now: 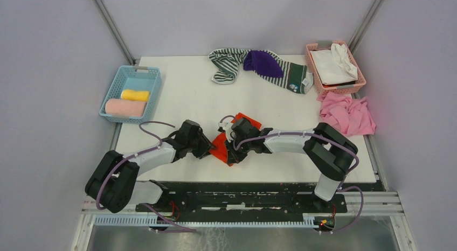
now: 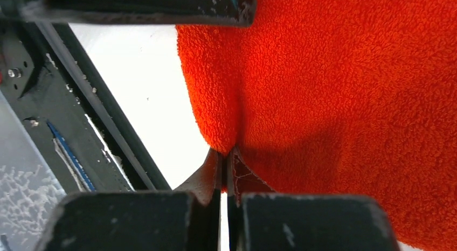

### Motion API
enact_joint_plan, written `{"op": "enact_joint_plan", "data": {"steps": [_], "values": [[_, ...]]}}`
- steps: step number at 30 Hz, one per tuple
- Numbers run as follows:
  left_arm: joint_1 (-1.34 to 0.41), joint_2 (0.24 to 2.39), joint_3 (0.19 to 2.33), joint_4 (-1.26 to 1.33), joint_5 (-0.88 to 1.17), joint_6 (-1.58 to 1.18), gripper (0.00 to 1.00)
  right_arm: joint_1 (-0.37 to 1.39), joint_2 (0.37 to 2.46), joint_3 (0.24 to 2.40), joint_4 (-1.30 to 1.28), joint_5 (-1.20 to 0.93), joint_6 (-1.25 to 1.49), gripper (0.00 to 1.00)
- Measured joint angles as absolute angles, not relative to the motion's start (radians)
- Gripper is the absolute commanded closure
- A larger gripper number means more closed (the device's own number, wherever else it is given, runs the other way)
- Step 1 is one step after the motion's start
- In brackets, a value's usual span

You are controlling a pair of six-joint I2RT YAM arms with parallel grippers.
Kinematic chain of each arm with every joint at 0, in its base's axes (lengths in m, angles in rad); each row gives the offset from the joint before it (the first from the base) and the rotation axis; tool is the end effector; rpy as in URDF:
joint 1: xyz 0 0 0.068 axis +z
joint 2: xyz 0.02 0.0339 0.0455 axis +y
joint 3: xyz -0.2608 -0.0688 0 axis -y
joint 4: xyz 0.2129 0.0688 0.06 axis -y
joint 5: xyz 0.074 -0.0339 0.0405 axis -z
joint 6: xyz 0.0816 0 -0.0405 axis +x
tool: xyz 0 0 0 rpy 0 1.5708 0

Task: Roll the towels
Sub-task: Roll the towel at the center of the board.

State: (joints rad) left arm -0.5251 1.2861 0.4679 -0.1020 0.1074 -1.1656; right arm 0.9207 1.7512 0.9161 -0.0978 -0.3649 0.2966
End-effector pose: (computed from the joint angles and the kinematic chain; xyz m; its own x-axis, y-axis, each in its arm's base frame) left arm 0.1947 -0.1229 0.1260 -0.7811 -0.6035 -0.1604 -0.4141 0.6929 -0.5902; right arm 0.1848 0.2912 0.1318 -0.7199 -0.4958 -0.4857 -0.6920 0.5659 0.4482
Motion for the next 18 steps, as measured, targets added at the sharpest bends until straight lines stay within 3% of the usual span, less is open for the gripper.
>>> {"op": "enact_joint_plan", "data": {"steps": [2,4,13,18], "values": [[-0.525,1.309,0.476,-0.101,0.091,-1.17,0.74,0.914,1.751,0.907,-0.079,-0.386,0.316,0.99],[-0.525,1.316,0.478,-0.102,0.077,-1.174,0.74,0.902,1.752,0.895,-0.058,-0.413,0.344,0.99],[-0.521,1.189,0.479,-0.202,0.003,-1.174,0.33,0.78,1.804,0.848,0.085,-0.606,0.549,0.99],[-0.469,1.06,0.474,-0.258,0.001,-1.151,0.25,0.716,1.89,0.848,0.187,-0.732,0.698,0.99]]}}
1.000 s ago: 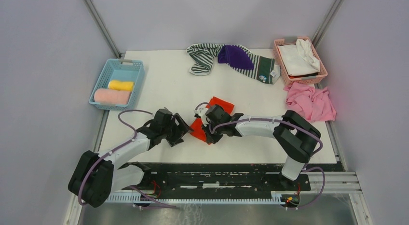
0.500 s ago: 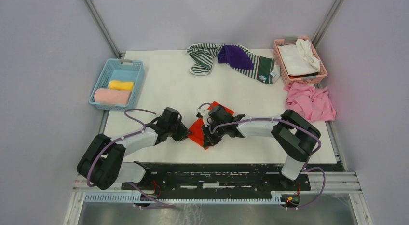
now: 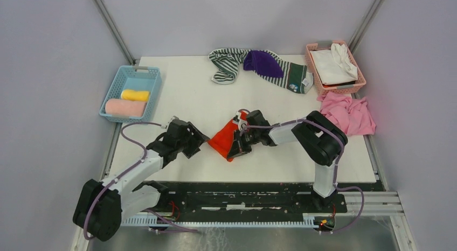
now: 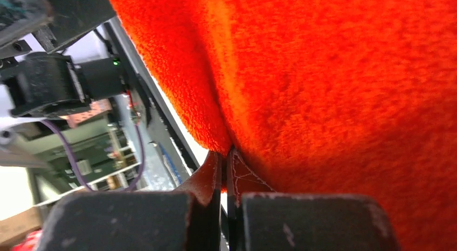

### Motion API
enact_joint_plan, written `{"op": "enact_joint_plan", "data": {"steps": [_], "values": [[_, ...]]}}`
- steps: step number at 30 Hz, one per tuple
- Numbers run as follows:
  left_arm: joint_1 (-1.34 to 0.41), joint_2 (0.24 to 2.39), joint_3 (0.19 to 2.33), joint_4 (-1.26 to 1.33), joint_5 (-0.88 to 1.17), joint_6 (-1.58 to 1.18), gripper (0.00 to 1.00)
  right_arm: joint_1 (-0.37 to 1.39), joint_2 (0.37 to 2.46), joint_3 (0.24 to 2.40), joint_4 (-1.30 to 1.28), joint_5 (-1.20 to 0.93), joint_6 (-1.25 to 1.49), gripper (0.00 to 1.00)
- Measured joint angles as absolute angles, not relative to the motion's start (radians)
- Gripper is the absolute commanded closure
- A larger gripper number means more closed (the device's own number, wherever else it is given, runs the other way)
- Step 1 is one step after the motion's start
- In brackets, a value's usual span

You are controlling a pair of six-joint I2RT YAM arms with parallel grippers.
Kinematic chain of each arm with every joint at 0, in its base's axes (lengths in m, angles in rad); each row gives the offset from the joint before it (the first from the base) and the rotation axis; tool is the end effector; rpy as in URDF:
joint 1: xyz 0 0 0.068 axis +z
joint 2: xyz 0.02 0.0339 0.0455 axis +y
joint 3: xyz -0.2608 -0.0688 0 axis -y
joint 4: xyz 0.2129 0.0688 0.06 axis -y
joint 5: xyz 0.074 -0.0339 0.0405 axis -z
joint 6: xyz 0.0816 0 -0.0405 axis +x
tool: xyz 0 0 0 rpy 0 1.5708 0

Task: Roll the towels
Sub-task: Roll the towel at the center of the board.

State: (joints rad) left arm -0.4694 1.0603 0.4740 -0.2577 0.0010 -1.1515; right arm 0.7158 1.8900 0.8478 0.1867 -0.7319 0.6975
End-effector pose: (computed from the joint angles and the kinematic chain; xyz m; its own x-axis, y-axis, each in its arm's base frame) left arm 0.1841 -0.0935 0.1570 -0.6850 -0.6767 -0.2698 -0.4243 0.6717 -0.6072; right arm 0.2278 0.2704 0.1059 -0.9626 -0.2039 -0.1786 -0.2618 0.5280 0.8079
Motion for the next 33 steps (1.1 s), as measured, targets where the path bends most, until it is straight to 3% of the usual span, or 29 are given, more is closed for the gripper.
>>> {"op": "enact_joint_plan", "data": {"steps": [10,27,30,33], "values": [[-0.415,0.966,0.384,-0.257,0.078,-1.054,0.26,0.626,2.048,0.848,0.412,-0.936,0.965,1.0],[-0.414,1.347,0.492,0.008,0.185,-1.0,0.41,0.612,2.061,0.921,0.282,-0.958,0.919,0.99],[-0.414,1.393,0.513,0.029,0.189,-1.0,0.5,0.611,2.061,0.932,0.251,-0.956,0.899,0.96],[-0.416,1.456,0.55,0.044,0.194,-0.999,0.53,0.611,2.058,0.951,0.195,-0.944,0.862,0.84]]}}
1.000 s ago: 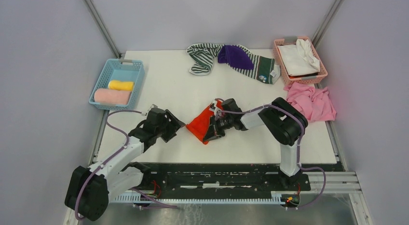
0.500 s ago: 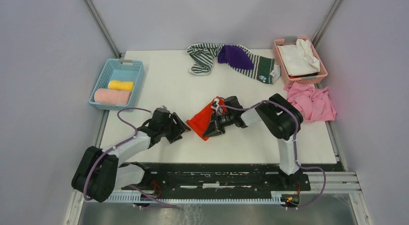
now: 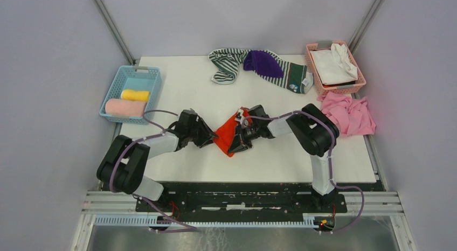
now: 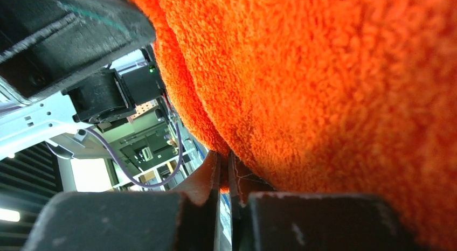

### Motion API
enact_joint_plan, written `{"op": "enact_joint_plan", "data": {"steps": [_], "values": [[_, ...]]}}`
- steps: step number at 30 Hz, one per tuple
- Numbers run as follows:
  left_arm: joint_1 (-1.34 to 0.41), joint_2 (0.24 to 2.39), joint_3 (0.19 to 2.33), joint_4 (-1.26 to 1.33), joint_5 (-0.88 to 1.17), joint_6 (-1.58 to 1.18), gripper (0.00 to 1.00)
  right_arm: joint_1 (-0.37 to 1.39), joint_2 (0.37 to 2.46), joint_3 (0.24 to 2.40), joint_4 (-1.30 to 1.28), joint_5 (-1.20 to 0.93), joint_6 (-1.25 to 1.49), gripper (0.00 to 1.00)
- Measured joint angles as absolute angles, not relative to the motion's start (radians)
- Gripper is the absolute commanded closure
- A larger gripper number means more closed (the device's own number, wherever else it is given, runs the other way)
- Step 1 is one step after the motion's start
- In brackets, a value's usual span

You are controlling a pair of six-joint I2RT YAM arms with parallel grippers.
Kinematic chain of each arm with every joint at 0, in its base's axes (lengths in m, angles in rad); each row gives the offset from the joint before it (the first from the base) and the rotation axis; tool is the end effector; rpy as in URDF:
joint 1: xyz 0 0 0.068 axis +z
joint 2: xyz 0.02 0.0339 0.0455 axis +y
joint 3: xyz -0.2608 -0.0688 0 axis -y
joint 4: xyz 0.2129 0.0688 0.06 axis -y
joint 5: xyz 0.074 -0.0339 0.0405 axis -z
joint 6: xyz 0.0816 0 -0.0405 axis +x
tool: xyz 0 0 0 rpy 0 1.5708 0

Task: Roll the towels
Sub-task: Roll the towel at the center of the board.

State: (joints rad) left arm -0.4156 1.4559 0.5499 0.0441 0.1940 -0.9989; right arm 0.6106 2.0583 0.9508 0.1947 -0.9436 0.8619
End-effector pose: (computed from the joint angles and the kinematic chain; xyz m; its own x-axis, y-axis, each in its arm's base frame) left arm 0.2397 -0.1230 0.1251 -0.8055 -0.5464 -0.2293 -0.3074 0.7161 -0.6266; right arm 0.2616 0.2637 0.0838 -0.9854 -0.1458 0.0882 0.0089 0.4726 0.8813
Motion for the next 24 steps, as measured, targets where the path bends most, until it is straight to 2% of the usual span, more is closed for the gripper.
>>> {"op": "enact_joint_plan", "data": {"steps": [6,10,18,24], "values": [[-0.439,1.568,0.63,0.072,0.199,-1.0,0.6,0.625,1.969,0.992,-0.026,-0.83,0.726,0.61],[-0.445,1.607,0.641,0.115,0.216,-1.001,0.61,0.674,1.846,1.034,-0.218,-0.654,0.593,0.51],[-0.451,1.619,0.643,0.141,0.216,-1.001,0.61,0.938,1.613,1.104,-0.421,-0.099,0.347,0.44],[-0.459,1.624,0.65,0.139,0.211,-1.001,0.61,1.105,1.657,1.138,-0.418,0.165,0.223,0.54]]}}
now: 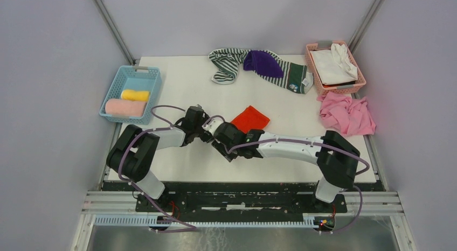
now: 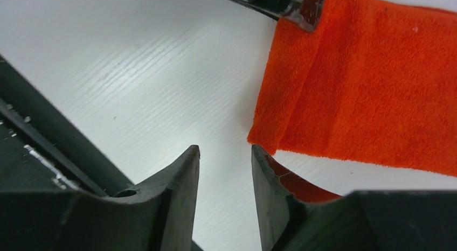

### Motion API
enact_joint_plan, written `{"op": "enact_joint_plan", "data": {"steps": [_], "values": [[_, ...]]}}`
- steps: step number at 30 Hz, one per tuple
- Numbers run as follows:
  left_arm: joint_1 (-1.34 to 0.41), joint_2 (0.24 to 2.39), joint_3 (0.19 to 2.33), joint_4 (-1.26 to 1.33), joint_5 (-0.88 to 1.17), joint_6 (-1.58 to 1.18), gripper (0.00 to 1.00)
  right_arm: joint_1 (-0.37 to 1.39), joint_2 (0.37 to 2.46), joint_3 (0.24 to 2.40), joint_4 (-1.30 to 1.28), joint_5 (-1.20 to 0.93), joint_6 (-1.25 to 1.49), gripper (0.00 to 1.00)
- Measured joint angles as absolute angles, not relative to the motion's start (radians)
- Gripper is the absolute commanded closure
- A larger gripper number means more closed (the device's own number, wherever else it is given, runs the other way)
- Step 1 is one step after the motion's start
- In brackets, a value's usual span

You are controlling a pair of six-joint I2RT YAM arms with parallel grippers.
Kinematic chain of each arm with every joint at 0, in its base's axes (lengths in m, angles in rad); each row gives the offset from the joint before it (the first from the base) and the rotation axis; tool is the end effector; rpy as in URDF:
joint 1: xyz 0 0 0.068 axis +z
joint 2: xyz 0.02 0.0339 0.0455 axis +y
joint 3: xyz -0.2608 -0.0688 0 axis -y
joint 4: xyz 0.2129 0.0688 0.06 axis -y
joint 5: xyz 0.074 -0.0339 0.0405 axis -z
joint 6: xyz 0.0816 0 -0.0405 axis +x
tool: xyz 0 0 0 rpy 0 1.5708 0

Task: Roll the towels
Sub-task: Roll the towel at the center of the board.

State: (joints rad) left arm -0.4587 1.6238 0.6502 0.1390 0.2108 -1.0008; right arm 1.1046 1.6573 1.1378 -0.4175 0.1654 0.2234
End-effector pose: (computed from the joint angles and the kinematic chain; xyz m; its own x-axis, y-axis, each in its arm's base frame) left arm 0.2672 -0.1510 0.1177 -0.8291 -0.5087 -0.2318 -0.2578 0.7158 -0.6490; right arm 0.1687 0.3054 0.1952 -0.5387 -0.5844 -0.6069 -0.7362 0.6767 0.0018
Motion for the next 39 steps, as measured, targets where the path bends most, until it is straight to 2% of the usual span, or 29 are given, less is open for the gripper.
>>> {"op": "enact_joint_plan", "data": {"steps": [7,17,18,19,22,23,26,31,35,39], "values": [[-0.463,1.625,0.654,0.137,0.205,-1.001,0.61,1.131,1.789,1.178,-0.405,0.311,0.14,0.55],[-0.467,1.627,0.659,0.131,0.2,-1.001,0.61,1.131,1.847,1.18,-0.405,0.405,0.103,0.57],[-0.467,1.627,0.659,0.131,0.2,-1.001,0.61,1.131,1.855,1.181,-0.405,0.405,0.102,0.6],[-0.467,1.627,0.659,0.13,0.2,-1.001,0.61,1.131,1.863,1.182,-0.405,0.406,0.102,0.68],[-0.467,1.627,0.659,0.13,0.198,-1.001,0.6,1.126,1.896,1.184,-0.402,0.406,0.101,0.96],[-0.467,1.627,0.659,0.129,0.198,-1.001,0.59,1.122,1.897,1.184,-0.397,0.397,0.108,0.99],[-0.468,1.62,0.652,0.138,0.197,-1.003,0.52,1.083,1.876,1.161,-0.36,0.304,0.135,0.99],[-0.454,1.54,0.558,0.204,0.218,-1.032,0.35,0.892,1.797,1.028,-0.183,-0.078,0.275,1.0],[-0.431,1.46,0.467,0.248,0.265,-1.065,0.28,0.749,1.8,0.92,0.025,-0.373,0.46,0.99],[-0.425,1.381,0.385,0.284,0.292,-1.109,0.25,0.67,1.866,0.825,0.287,-0.587,0.68,0.99]]}}
